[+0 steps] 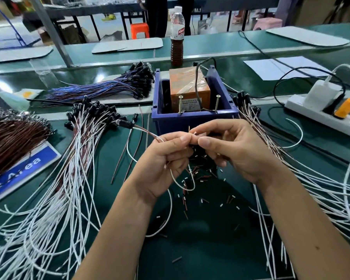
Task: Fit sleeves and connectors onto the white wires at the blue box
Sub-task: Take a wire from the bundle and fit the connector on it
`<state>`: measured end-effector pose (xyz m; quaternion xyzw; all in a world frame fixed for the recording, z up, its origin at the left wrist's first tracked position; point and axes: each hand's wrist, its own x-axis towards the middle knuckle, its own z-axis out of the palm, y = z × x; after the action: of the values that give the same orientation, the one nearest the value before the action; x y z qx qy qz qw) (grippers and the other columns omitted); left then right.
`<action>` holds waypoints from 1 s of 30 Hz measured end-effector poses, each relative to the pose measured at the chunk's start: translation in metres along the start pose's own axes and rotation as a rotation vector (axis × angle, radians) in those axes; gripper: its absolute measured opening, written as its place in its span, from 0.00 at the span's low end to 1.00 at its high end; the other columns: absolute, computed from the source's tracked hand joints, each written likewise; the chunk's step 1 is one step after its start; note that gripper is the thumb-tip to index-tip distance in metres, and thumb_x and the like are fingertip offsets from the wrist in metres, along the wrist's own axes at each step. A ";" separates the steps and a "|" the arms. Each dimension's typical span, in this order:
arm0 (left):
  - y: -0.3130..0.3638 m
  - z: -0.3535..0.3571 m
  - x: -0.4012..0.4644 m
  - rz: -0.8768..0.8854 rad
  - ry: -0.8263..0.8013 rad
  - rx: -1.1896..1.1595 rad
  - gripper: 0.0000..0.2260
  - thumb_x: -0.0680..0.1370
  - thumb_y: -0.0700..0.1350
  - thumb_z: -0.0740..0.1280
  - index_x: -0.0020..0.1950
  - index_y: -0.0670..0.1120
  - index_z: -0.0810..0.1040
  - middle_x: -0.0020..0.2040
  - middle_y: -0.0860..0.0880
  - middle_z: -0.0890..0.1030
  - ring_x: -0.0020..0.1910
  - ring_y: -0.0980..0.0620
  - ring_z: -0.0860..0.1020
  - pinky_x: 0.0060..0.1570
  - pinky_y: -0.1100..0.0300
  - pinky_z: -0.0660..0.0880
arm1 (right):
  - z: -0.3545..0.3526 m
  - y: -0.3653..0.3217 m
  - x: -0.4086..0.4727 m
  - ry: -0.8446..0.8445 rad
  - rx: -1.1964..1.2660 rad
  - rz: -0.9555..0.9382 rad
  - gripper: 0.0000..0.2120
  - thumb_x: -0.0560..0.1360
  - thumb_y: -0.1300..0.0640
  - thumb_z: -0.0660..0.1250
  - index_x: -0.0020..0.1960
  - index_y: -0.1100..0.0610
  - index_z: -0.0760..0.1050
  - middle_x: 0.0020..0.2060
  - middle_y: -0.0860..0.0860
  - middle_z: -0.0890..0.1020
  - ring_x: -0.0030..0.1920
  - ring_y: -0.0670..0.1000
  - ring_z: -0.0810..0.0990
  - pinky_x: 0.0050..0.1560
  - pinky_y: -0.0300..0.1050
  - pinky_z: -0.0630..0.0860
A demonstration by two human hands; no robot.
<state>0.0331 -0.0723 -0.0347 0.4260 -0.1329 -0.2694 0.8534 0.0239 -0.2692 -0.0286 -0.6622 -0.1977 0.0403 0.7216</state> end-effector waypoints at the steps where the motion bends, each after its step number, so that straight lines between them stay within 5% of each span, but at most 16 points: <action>1: 0.000 0.000 0.000 0.002 0.003 0.002 0.06 0.75 0.41 0.69 0.44 0.41 0.85 0.27 0.55 0.64 0.21 0.62 0.63 0.21 0.72 0.61 | 0.001 0.000 0.000 0.016 0.008 -0.002 0.11 0.72 0.54 0.79 0.54 0.56 0.87 0.38 0.55 0.79 0.30 0.47 0.73 0.25 0.37 0.68; 10: 0.002 -0.002 -0.004 -0.034 -0.065 -0.004 0.04 0.75 0.37 0.70 0.44 0.40 0.86 0.45 0.47 0.83 0.23 0.63 0.66 0.20 0.73 0.63 | -0.003 0.001 -0.004 -0.046 0.089 0.057 0.10 0.77 0.55 0.71 0.55 0.57 0.87 0.37 0.53 0.82 0.33 0.47 0.77 0.26 0.37 0.70; 15: 0.002 -0.001 -0.005 -0.047 -0.115 -0.175 0.06 0.72 0.39 0.76 0.46 0.38 0.84 0.46 0.47 0.77 0.25 0.59 0.58 0.24 0.66 0.54 | 0.004 0.005 -0.002 -0.038 -0.006 0.106 0.10 0.81 0.57 0.68 0.59 0.54 0.85 0.44 0.50 0.85 0.38 0.50 0.79 0.28 0.39 0.73; 20: 0.002 -0.001 -0.007 0.004 -0.048 -0.141 0.06 0.72 0.42 0.76 0.48 0.43 0.87 0.50 0.54 0.71 0.22 0.56 0.55 0.28 0.74 0.59 | 0.017 0.012 -0.003 -0.137 0.057 0.131 0.14 0.83 0.66 0.65 0.66 0.56 0.78 0.53 0.51 0.86 0.47 0.52 0.84 0.35 0.42 0.80; 24: 0.003 -0.003 -0.006 0.040 -0.108 -0.099 0.09 0.72 0.46 0.79 0.50 0.45 0.87 0.54 0.51 0.82 0.22 0.56 0.56 0.28 0.69 0.54 | 0.019 0.015 0.003 -0.038 -0.040 0.088 0.13 0.80 0.69 0.70 0.61 0.57 0.81 0.48 0.55 0.87 0.41 0.50 0.83 0.32 0.40 0.77; 27: 0.002 -0.003 -0.004 0.046 -0.078 -0.118 0.12 0.70 0.45 0.80 0.51 0.42 0.87 0.58 0.55 0.65 0.22 0.56 0.55 0.20 0.70 0.58 | 0.018 0.019 0.004 0.035 -0.082 0.073 0.11 0.78 0.68 0.73 0.59 0.61 0.82 0.43 0.63 0.85 0.34 0.52 0.79 0.30 0.39 0.74; 30: 0.000 -0.003 -0.003 0.096 -0.070 -0.101 0.17 0.76 0.43 0.74 0.61 0.37 0.81 0.58 0.39 0.84 0.24 0.57 0.57 0.21 0.69 0.59 | 0.018 0.022 0.002 0.061 -0.049 0.042 0.07 0.78 0.66 0.74 0.56 0.59 0.83 0.41 0.63 0.84 0.30 0.49 0.75 0.28 0.38 0.71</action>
<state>0.0318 -0.0684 -0.0371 0.3659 -0.1691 -0.2490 0.8806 0.0245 -0.2490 -0.0486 -0.6846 -0.1624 0.0305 0.7100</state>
